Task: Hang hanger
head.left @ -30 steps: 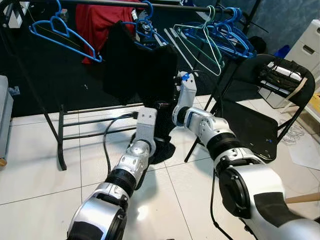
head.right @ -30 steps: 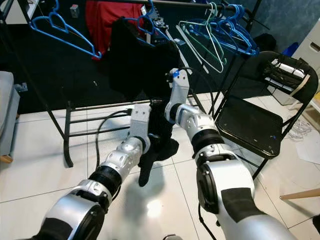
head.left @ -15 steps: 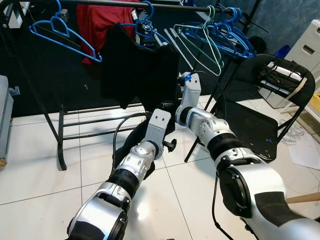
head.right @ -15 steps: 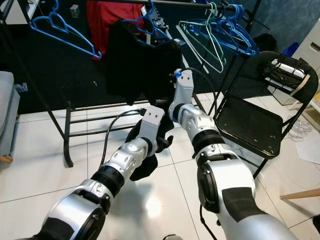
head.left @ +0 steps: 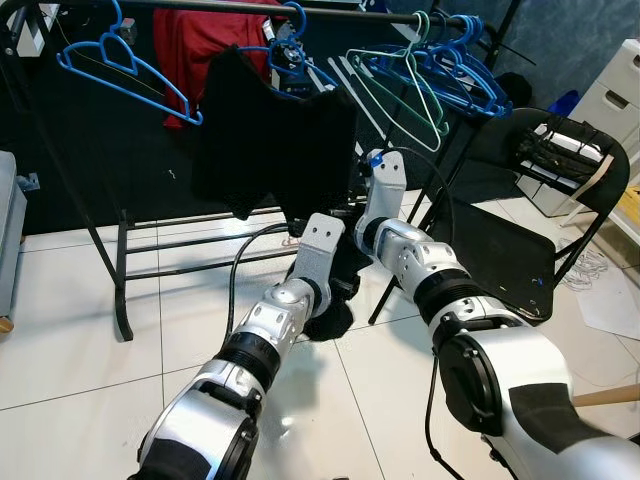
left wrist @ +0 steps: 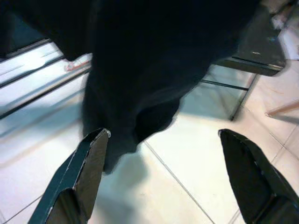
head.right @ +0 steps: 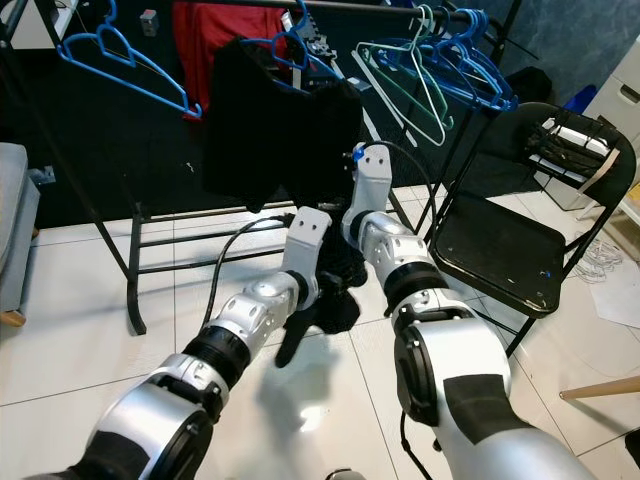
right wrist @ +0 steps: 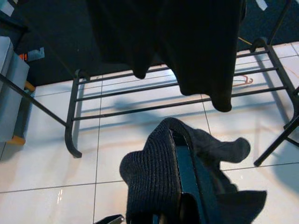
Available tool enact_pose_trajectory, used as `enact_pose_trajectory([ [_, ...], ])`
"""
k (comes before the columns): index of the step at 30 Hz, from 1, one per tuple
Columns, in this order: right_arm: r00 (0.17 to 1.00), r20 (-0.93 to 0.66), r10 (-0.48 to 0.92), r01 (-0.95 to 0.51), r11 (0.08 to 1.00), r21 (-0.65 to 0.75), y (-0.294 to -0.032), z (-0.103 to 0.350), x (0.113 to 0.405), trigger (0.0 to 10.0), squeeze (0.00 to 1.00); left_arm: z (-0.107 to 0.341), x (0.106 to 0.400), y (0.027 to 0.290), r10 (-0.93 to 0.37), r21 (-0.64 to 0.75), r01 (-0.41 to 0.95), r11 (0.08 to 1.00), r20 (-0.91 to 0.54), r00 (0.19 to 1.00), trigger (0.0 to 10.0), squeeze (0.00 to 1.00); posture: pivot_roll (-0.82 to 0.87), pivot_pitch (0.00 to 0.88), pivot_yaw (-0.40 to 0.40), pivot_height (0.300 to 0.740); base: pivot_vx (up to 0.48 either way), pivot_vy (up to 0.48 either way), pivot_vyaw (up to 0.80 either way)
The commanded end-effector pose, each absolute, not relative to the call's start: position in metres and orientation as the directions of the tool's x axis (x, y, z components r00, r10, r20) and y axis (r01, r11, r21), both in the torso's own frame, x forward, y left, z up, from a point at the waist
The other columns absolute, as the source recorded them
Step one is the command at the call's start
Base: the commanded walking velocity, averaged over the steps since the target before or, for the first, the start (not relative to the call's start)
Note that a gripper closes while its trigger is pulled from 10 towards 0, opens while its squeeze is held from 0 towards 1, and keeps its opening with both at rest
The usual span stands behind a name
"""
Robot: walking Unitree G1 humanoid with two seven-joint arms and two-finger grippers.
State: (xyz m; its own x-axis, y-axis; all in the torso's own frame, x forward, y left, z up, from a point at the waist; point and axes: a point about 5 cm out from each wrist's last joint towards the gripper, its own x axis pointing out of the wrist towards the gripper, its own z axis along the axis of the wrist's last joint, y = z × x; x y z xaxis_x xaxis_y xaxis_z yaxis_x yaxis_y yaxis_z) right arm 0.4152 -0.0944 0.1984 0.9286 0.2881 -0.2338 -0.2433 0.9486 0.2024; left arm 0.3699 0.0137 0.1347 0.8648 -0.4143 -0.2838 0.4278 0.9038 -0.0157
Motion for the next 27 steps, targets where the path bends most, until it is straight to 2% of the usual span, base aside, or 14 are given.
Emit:
enact_pose_trajectory([
  [1,0.937,-0.189,0.293,-0.255,0.946,0.198,-0.090,0.209,0.417,0.0,0.00,0.137,0.358,-0.024,-0.446,-0.056,0.450,0.891,-0.292,0.846,10.0,0.00,-0.16,0.140,-0.146,0.740,0.000,0.000,0.00],
  [6,0.937,-0.183,0.297,-0.258,0.943,0.212,-0.086,0.209,0.417,0.0,0.00,0.139,0.360,-0.023,-0.389,-0.068,0.387,0.920,-0.297,0.872,10.0,0.00,-0.16,0.140,-0.147,0.740,0.000,0.000,0.00],
  [9,0.922,-0.165,0.351,-0.295,0.911,0.289,-0.075,0.215,0.416,0.0,0.00,0.134,0.362,-0.015,-0.321,-0.065,0.317,0.946,-0.315,0.893,10.0,0.00,-0.17,0.143,-0.145,0.740,0.000,0.000,0.00],
  [15,0.918,-0.160,0.364,-0.305,0.903,0.302,-0.072,0.216,0.416,0.0,0.00,0.133,0.362,-0.013,-0.312,-0.061,0.309,0.949,-0.317,0.896,10.0,0.00,-0.17,0.143,-0.145,0.740,0.000,0.000,0.00],
  [18,0.845,-0.195,0.498,-0.466,0.865,0.185,-0.075,0.205,0.411,0.0,0.00,0.131,0.372,0.024,-0.363,0.048,0.385,0.922,-0.239,0.900,10.0,0.00,-0.16,0.152,-0.143,0.740,0.000,0.000,0.00],
  [20,0.826,-0.207,0.525,-0.498,0.850,0.169,-0.077,0.201,0.409,0.0,0.00,0.127,0.372,0.039,-0.378,0.111,0.411,0.905,-0.235,0.896,10.0,0.00,-0.15,0.152,-0.146,0.740,0.000,0.000,0.00],
  [22,0.824,-0.208,0.527,-0.502,0.849,0.164,-0.077,0.201,0.409,0.0,0.00,0.125,0.370,0.044,-0.384,0.130,0.421,0.898,-0.241,0.892,10.0,0.00,-0.15,0.152,-0.146,0.740,0.000,0.000,0.00],
  [23,0.825,-0.207,0.526,-0.501,0.850,0.164,-0.077,0.201,0.409,0.0,0.00,0.121,0.369,0.056,-0.310,0.179,0.363,0.914,-0.266,0.913,10.0,0.00,-0.14,0.153,-0.151,0.740,0.000,0.000,0.00],
  [27,0.819,-0.205,0.536,-0.503,0.843,0.191,-0.068,0.200,0.407,0.0,0.00,0.122,0.367,0.065,-0.195,0.145,0.238,0.960,-0.263,0.945,10.0,0.00,-0.15,0.153,-0.157,0.740,0.000,0.000,0.00],
])
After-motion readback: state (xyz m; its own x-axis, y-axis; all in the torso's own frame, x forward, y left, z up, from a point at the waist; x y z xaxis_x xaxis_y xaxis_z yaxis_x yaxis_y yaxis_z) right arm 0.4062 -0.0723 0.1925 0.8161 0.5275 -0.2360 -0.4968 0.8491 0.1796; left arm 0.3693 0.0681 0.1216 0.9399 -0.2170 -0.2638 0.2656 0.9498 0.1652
